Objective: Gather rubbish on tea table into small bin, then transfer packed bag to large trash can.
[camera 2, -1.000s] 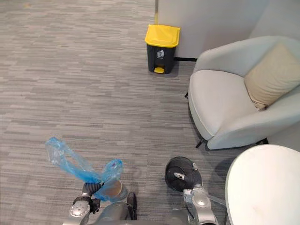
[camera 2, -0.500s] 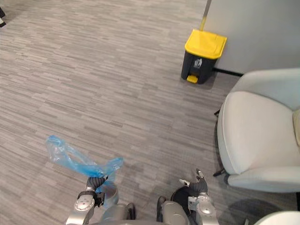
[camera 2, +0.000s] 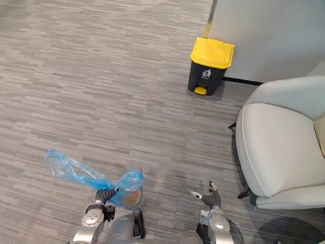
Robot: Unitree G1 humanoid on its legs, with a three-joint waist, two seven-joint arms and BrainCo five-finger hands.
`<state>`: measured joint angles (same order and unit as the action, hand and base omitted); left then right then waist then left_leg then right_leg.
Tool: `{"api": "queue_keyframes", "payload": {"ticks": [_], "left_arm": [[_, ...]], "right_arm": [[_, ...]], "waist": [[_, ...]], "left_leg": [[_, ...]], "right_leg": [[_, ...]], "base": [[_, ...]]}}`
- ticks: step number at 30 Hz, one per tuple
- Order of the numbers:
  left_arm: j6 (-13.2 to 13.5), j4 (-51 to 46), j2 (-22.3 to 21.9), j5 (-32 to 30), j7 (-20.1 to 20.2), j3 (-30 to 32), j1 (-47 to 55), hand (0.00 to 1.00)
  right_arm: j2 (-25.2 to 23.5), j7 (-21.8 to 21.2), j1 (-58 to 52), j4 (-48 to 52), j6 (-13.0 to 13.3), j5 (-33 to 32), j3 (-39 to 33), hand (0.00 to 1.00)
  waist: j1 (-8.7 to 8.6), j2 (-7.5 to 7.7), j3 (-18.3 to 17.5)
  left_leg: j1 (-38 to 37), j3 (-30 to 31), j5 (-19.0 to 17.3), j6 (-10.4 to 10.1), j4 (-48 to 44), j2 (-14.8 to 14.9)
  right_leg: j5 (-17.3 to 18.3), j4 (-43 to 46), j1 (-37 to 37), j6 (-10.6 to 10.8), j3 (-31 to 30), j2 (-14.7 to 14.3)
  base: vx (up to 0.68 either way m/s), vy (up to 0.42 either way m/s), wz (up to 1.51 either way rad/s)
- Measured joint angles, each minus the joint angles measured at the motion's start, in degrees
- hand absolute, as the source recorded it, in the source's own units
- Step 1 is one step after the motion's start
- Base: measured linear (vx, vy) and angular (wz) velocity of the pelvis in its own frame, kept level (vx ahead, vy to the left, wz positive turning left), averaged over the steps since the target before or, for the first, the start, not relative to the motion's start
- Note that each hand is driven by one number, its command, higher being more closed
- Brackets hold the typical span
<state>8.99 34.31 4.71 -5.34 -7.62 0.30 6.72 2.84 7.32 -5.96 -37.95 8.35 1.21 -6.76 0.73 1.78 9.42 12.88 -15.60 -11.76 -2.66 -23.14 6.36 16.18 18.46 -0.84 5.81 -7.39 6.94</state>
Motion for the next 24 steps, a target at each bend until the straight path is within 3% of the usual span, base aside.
{"api": "queue_keyframes", "payload": {"ticks": [2, 3, 4, 6, 7, 9, 10, 11, 13, 16, 17, 18, 19, 20, 21, 22, 24], "left_arm": [[-0.1, 0.0, 0.2, 0.0, 0.0, -0.9, 0.7, 1.00], [-0.3, 0.0, 0.5, 0.1, 0.0, -1.9, 1.4, 1.00], [-0.5, 0.0, 1.0, 0.1, 0.0, -2.7, 2.0, 1.00], [-0.9, 0.0, 1.8, 0.2, -0.1, -2.7, 2.1, 1.00], [-1.0, 0.0, 2.3, 0.2, -0.2, -2.4, 1.8, 1.00], [-1.1, 0.1, 3.3, 0.3, -0.2, -1.8, 1.3, 1.00], [-1.2, 0.1, 4.2, 0.3, -0.2, -1.8, 1.1, 1.00], [-1.1, 0.7, 5.3, 0.3, -0.1, -1.8, 0.9, 1.00], [-1.1, 2.0, 4.5, 0.3, -0.1, -1.7, -0.2, 1.00], [-1.0, 2.3, 4.0, 0.2, 0.0, -1.8, -2.4, 1.00], [-1.0, 2.3, 3.2, 0.1, 0.0, -1.7, -3.1, 1.00], [-1.0, 2.2, 2.7, 0.1, 0.0, -1.6, -3.0, 1.00], [-0.9, 2.1, 1.5, 0.1, 0.1, -0.7, -2.4, 1.00], [-0.8, 0.9, 0.3, 0.2, 0.2, -0.4, -1.2, 1.00], [-0.8, -0.2, 0.1, 0.2, 0.2, -0.4, -0.3, 1.00], [-0.8, -0.3, 0.1, 0.2, 0.2, -0.3, -0.2, 1.00], [-0.8, -0.3, 0.0, 0.2, 0.2, 0.4, -0.2, 1.00]], "right_arm": [[0.0, 0.0, 0.2, 0.0, 0.0, 0.6, 0.0, 0.00], [0.0, 0.0, 0.3, -0.1, -0.1, 0.8, 0.2, 0.00], [0.0, 0.0, 0.2, -1.0, 0.0, 1.3, 0.5, 0.00], [-0.1, 0.0, 0.0, -1.7, -0.3, 1.7, 0.9, 0.00], [-0.1, -0.1, 0.3, -1.9, -0.3, 1.9, 1.0, 0.00], [0.7, 0.0, 1.8, -3.3, -0.3, 3.0, 1.1, 0.00], [1.6, 0.0, 2.3, -4.0, -0.6, 3.7, 1.3, 0.00], [2.8, 0.1, 1.4, -4.2, -0.8, 4.1, 2.4, 0.00], [4.9, 0.1, 2.5, -5.3, -0.9, 4.9, 2.6, 0.00], [5.6, 0.0, 3.2, -5.7, -1.1, 5.6, 1.8, 0.00], [5.2, 0.0, 2.0, -5.8, -1.4, 5.7, 1.7, 0.00], [5.2, 0.0, 1.4, -5.5, -1.5, 5.7, 1.8, 0.00], [4.9, 0.1, 0.0, -4.7, -1.4, 5.7, 2.3, 0.00], [4.3, 0.1, -0.1, -3.1, -1.3, 5.6, 2.1, 0.00], [3.9, 0.1, 0.6, -3.1, -1.3, 5.7, 2.1, 0.00], [3.8, 0.2, 0.8, -3.1, -1.3, 5.7, 2.1, 0.00], [2.7, 0.2, 1.5, -3.4, -1.4, 5.8, 1.3, 0.00]], "waist": [[-0.13, 0.31, -0.1], [-0.13, 0.56, 0.0], [-0.80, 0.60, 0.0], [-1.70, 0.67, 0.0], [-2.03, 0.44, 0.1], [-3.12, 0.64, 0.2], [-3.11, 0.73, 0.2], [-3.36, 1.46, -0.2], [-2.96, -1.66, -0.4], [-4.01, -3.19, 0.0], [-4.70, -3.24, 0.2], [-4.67, -3.35, 0.3], [-3.97, -3.08, 0.4], [-2.88, -3.07, 0.6], [-2.09, -2.87, 0.7], [-1.54, -2.82, 0.7], [-0.01, -2.26, 1.3]], "left_leg": [[-2.8, -1.6, -1.3, 0.6, 2.3, -0.8], [-5.4, -2.5, -1.7, 1.1, 4.3, -1.6], [-7.9, -3.1, -2.2, 1.3, 5.8, -1.8], [-10.1, -3.3, -3.5, 1.4, 6.4, -1.4], [-11.2, -3.7, -3.9, 1.5, 6.8, -0.9], [-13.4, -5.1, -4.9, 0.6, 7.2, 0.7], [-15.5, -5.7, -5.4, -1.0, 7.3, 1.3], [-17.8, -4.6, -6.4, -2.8, 7.5, 0.6], [-17.8, -2.0, -5.6, -3.5, 7.0, 3.1], [-18.6, 0.4, -1.5, -5.9, 7.4, 3.2], [-17.6, 3.1, 0.6, -7.2, 0.5, 4.3], [-16.8, 3.9, 1.9, -7.2, -3.8, 5.0], [-13.1, 4.8, 5.8, -7.1, -15.6, 6.8], [-5.8, 4.5, 2.2, -3.9, -29.6, 9.1], [-0.2, 3.9, 0.4, -2.2, -32.2, 9.4], [1.5, 3.6, 0.0, -1.9, -31.2, 9.3], [5.6, 2.9, -0.5, -1.1, -20.0, 7.3]], "right_leg": [[-0.1, 10.7, -5.2, 1.8, -1.3, 0.4], [-2.1, 18.9, -9.1, 5.0, -0.5, 1.1], [-4.1, 26.0, -12.3, 4.3, 1.0, 1.4], [-2.0, 29.0, -15.0, 0.9, 4.8, 1.4], [0.4, 28.3, -18.1, -0.8, 8.7, 1.3], [0.5, 23.3, -22.3, -2.6, 14.9, 0.1], [-2.2, 15.8, -23.8, -4.2, 17.8, -1.5], [-12.5, 8.6, -22.8, -9.4, 18.5, -3.2], [-12.4, 7.4, -21.3, -10.1, 19.1, -5.4], [-9.7, 7.1, -19.8, -10.1, 20.3, -5.3], [-8.3, 4.6, -14.9, -9.8, 21.8, -5.5], [-8.3, 3.0, -12.6, -9.8, 22.1, -5.9], [-8.2, -0.8, -7.2, -9.9, 21.6, -6.5], [-7.2, -4.6, -2.7, -10.4, 20.3, -7.3], [-6.7, -6.5, -0.8, -10.3, 18.8, -7.4], [-6.6, -7.3, 0.0, -10.1, 18.1, -7.4], [-6.3, -8.3, 2.5, -8.3, 16.1, -6.0]], "base": [[0.16, 0.122, -0.74], [0.19, 0.089, -0.64], [0.22, 0.078, -0.54], [0.26, 0.001, -0.33], [0.37, -0.088, -0.29], [0.38, -0.132, -0.22], [0.47, -0.121, -0.13], [0.49, -0.097, -0.16], [0.46, -0.083, -0.29], [0.41, -0.101, 0.12], [0.39, -0.103, 0.47], [0.42, -0.096, 0.35], [0.37, -0.039, -0.21], [0.42, 0.030, -0.48], [0.28, 0.072, -0.53], [0.28, 0.115, -0.58], [0.31, 0.173, -0.44]]}}
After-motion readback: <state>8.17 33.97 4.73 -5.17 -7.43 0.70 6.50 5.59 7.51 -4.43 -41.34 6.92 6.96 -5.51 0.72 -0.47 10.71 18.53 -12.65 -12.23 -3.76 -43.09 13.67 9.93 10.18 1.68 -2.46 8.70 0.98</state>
